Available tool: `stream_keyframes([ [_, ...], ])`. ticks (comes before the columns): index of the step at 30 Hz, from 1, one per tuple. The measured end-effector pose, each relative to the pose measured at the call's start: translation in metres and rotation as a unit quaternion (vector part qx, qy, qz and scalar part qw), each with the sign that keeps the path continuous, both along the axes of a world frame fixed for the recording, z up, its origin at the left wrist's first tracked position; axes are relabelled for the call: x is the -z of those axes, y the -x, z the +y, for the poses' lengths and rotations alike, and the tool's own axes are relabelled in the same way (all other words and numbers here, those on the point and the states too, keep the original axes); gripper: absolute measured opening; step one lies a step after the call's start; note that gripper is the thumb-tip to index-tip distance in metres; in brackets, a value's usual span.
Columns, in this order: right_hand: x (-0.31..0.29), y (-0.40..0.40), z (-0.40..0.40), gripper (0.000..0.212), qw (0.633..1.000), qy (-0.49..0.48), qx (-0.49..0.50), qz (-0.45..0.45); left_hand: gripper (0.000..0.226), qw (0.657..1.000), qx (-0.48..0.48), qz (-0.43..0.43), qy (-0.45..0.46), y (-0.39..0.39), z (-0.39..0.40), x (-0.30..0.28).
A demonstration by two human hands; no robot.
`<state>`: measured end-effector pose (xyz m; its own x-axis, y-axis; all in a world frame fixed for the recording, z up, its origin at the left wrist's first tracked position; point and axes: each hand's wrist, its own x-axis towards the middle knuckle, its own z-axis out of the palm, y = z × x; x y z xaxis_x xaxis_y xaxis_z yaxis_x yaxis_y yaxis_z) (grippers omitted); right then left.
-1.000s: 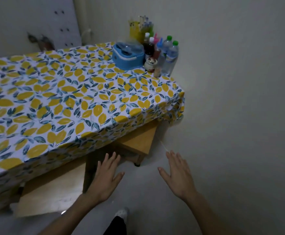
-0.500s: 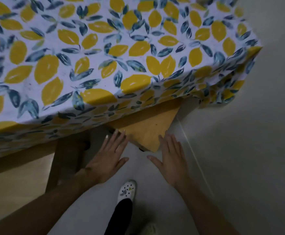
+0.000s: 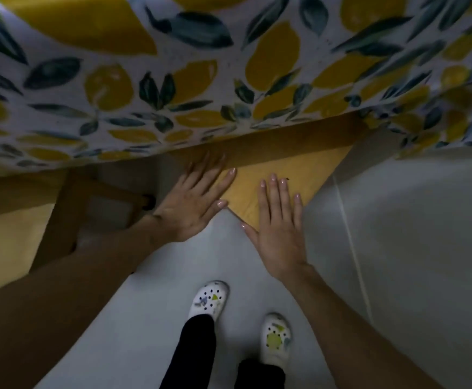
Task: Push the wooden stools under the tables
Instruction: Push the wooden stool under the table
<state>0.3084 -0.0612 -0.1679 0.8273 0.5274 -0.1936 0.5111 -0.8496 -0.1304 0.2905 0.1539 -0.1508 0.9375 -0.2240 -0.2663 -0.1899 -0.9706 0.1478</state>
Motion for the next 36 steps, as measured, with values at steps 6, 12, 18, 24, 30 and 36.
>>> stream_keyframes([
  [6,0.006,0.003,-0.016,0.083,0.999,0.006,-0.041,-0.020,0.056,0.998,-0.054,-0.009,0.029,0.015,-0.018,0.001],
  [12,0.009,0.002,-0.067,0.085,0.989,0.026,-0.138,-0.043,0.055,0.988,-0.144,-0.018,0.052,0.056,-0.079,0.003],
  [18,0.008,-0.007,-0.123,0.080,0.961,0.031,-0.263,-0.082,0.054,0.968,-0.244,-0.034,0.043,0.107,-0.150,0.001],
  [24,-0.006,0.015,-0.170,0.066,0.962,-0.009,-0.268,-0.041,0.056,0.971,-0.233,-0.010,0.040,0.148,-0.162,-0.012],
  [30,-0.001,0.050,-0.123,0.084,0.982,-0.040,-0.180,-0.032,0.083,0.967,-0.255,0.009,0.001,0.153,-0.092,-0.006],
  [36,0.010,0.043,-0.117,0.078,0.984,-0.002,-0.164,-0.068,0.084,0.975,-0.218,0.030,0.028,0.146,-0.084,-0.005],
])
